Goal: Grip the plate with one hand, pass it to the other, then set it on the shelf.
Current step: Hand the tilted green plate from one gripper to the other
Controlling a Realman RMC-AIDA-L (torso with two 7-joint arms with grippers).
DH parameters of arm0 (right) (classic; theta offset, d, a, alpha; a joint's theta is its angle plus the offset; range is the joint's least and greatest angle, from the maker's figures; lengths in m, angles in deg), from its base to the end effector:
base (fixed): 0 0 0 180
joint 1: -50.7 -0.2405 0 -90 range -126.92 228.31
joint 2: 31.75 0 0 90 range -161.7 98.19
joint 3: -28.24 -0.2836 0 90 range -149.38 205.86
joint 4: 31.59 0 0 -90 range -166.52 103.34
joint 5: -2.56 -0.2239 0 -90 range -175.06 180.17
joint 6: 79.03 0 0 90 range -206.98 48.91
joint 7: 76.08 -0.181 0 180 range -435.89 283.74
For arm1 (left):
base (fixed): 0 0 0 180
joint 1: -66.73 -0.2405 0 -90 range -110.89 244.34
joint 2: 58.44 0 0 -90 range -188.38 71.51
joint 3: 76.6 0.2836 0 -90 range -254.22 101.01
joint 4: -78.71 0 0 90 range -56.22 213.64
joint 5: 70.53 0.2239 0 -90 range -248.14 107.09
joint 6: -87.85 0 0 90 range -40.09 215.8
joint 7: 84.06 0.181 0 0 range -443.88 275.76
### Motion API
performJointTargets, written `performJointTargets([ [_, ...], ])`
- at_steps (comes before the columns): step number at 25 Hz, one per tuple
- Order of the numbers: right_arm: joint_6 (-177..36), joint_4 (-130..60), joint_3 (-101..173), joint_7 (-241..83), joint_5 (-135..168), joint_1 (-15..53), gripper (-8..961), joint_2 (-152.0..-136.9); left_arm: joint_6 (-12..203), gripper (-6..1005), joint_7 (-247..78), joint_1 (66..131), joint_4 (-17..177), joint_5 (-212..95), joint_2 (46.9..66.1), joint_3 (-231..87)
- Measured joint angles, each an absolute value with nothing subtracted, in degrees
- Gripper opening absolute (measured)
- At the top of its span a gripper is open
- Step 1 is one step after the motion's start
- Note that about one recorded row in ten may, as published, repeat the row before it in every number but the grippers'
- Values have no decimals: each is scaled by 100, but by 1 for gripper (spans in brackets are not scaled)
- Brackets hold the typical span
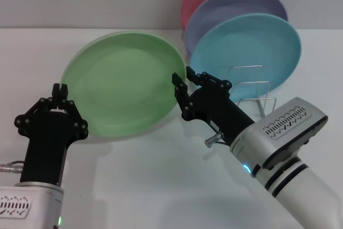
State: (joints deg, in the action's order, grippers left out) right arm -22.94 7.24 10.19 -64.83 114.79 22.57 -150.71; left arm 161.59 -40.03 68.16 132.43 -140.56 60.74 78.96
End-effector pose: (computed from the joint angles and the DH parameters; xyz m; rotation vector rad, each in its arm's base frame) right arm 0.2058 0.3471 -0.1707 -2.0336 0.4757 0.8440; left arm -0.2604 0.2614 -0.0985 -1.5118 -0.3774 -0.5718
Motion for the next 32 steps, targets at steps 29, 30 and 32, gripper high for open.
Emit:
performJointTargets([
  [29,-2296,690,1005,-6483,11479,2257,186,-15076,16159,28,-4003,6822,13224,-14040,6074,7905],
  [30,-2296,690,1004,-6483,11479,2257,186,-15076,16159,28,-4003,6822,13224,-14040,6074,7905],
  [32,-2296,690,1005,-6482,11479,2257,186,-15076,16159,28,-4003,6823,13224,-14040,6074,7905],
])
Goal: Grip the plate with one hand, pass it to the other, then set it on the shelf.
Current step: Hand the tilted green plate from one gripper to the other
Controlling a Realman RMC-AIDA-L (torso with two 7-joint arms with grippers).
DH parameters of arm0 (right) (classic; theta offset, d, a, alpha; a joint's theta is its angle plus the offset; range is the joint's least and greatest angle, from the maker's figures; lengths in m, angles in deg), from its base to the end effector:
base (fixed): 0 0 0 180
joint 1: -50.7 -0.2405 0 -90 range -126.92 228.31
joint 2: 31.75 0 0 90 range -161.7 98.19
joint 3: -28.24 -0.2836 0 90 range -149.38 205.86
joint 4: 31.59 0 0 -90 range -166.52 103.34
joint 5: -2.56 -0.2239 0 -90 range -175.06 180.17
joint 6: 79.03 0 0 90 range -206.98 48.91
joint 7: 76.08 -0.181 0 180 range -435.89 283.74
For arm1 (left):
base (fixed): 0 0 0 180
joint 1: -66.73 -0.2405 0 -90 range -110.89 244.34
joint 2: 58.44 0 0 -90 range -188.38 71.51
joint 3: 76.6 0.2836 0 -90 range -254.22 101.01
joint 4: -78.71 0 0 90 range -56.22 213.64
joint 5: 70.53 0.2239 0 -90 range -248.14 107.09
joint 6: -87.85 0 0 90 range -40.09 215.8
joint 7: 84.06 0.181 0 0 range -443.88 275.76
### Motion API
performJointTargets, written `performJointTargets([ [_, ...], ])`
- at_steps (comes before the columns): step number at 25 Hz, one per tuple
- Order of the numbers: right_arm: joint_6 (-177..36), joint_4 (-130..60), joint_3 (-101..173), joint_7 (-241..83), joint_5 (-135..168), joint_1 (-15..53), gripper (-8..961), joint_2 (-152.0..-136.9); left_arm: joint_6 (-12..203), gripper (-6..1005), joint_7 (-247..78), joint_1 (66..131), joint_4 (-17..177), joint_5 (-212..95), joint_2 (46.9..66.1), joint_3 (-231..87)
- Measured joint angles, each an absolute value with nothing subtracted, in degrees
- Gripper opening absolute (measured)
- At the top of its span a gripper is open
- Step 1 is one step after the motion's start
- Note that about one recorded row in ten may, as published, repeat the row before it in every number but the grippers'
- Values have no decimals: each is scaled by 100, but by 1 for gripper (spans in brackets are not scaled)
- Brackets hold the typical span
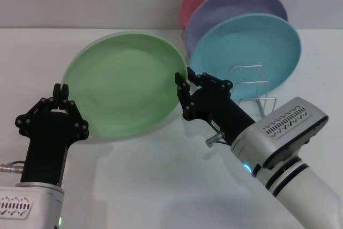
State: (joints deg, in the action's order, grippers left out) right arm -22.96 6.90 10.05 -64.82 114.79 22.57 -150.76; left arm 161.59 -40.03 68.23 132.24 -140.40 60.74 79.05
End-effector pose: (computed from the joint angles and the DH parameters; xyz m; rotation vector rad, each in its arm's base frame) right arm 0.2073 0.3479 -0.1702 -2.0309 0.4747 0.8384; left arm -0.2603 0.2612 -0.0991 -1.5159 -0.3726 -0.5711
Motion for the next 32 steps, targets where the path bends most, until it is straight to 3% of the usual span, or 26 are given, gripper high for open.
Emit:
performJointTargets([
  [32,-2296,690,1005,-6482,11472,2248,95,-15075,16159,29,-4012,6848,13196,-14085,6074,7940],
])
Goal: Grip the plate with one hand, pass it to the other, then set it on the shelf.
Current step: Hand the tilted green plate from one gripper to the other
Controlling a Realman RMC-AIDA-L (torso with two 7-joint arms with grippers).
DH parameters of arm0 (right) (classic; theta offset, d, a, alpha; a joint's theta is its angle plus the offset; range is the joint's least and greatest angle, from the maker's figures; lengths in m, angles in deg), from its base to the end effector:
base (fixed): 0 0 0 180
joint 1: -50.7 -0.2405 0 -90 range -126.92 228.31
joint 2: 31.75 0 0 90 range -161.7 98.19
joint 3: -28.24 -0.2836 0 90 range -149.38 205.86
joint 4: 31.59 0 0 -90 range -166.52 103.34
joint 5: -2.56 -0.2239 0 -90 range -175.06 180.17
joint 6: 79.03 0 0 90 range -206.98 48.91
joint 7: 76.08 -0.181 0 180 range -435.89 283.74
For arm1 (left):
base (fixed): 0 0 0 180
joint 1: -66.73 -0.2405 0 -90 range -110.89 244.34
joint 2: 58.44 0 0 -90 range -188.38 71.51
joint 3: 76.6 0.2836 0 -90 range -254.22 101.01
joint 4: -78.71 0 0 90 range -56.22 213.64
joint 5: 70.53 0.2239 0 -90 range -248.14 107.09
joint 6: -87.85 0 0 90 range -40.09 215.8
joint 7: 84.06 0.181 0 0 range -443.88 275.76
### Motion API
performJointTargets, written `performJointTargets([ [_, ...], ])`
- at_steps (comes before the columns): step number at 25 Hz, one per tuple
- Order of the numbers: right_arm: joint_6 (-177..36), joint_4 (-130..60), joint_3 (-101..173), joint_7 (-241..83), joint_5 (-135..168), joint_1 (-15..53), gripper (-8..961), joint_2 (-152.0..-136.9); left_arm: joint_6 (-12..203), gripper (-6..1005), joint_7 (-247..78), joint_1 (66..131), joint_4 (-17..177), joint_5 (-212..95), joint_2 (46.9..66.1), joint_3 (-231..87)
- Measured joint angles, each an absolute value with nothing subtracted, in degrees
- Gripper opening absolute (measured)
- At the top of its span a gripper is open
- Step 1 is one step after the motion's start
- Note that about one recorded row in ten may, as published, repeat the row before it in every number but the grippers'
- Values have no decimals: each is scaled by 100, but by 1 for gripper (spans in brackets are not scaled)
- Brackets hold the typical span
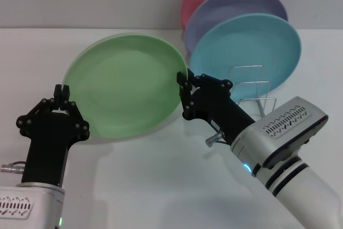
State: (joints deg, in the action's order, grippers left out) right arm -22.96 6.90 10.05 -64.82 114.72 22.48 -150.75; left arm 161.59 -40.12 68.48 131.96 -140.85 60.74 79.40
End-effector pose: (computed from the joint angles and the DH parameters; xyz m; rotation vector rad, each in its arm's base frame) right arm 0.2070 0.3484 -0.1701 -2.0306 0.4742 0.8390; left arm -0.2611 0.2613 -0.1003 -1.5205 -0.3752 -0.5689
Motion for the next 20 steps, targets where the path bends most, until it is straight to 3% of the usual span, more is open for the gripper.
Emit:
performJointTargets([
  [20,-2296,690,1005,-6483,11435,2248,64,-15085,16159,28,-4044,6867,13179,-14093,6074,7940],
])
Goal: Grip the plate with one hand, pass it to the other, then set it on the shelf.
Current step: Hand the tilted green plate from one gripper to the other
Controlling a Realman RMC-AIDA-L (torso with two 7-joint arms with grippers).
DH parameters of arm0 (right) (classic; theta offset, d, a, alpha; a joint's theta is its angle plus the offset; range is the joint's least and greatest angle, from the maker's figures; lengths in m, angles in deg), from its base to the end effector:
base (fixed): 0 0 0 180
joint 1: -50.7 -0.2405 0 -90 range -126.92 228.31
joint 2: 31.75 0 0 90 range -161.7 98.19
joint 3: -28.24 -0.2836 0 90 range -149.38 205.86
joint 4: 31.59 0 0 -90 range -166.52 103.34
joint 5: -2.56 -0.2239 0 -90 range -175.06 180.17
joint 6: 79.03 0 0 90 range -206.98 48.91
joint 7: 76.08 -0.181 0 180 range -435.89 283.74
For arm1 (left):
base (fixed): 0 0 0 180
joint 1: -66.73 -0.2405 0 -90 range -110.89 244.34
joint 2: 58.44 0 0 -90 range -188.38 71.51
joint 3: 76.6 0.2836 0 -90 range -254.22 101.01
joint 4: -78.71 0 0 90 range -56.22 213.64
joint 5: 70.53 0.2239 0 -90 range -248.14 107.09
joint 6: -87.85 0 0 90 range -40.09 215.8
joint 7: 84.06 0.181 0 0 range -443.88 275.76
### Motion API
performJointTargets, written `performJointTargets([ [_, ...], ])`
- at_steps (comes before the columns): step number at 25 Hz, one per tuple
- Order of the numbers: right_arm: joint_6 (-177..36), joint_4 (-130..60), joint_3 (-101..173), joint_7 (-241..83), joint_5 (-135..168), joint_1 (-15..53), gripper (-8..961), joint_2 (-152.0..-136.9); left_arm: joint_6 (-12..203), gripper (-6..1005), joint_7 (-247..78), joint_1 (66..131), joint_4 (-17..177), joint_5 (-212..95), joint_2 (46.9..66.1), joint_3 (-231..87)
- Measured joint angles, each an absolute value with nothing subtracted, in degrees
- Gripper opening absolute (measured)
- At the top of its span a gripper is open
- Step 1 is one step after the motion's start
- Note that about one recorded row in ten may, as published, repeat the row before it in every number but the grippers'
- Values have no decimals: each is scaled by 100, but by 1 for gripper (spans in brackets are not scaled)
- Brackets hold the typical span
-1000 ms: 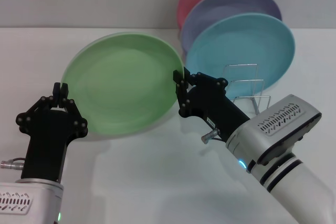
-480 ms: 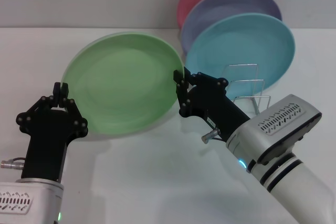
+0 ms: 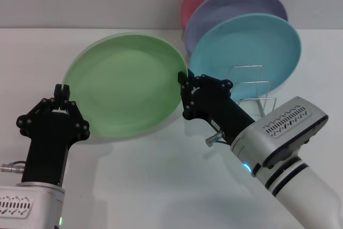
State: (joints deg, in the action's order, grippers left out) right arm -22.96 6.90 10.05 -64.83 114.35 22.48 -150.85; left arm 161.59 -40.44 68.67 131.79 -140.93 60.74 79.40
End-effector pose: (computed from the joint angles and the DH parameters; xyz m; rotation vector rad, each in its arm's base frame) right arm 0.2071 0.3486 -0.1703 -2.0263 0.4818 0.8397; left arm -0.2613 0.2621 -0.1004 -1.5209 -0.3772 -0.5722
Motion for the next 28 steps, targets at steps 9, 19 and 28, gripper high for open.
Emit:
performJointTargets([
  [9,-2296,690,1005,-6483,11435,2248,59,-15085,16160,29,-4055,6866,13171,-14093,6074,7940],
  [19,-2296,690,1005,-6483,11435,2256,59,-15088,16159,29,-4064,6866,13170,-14092,6074,7940],
  [28,-2296,696,1005,-6482,11435,2267,59,-15092,16156,29,-4065,6866,13171,-14082,6074,7939],
])
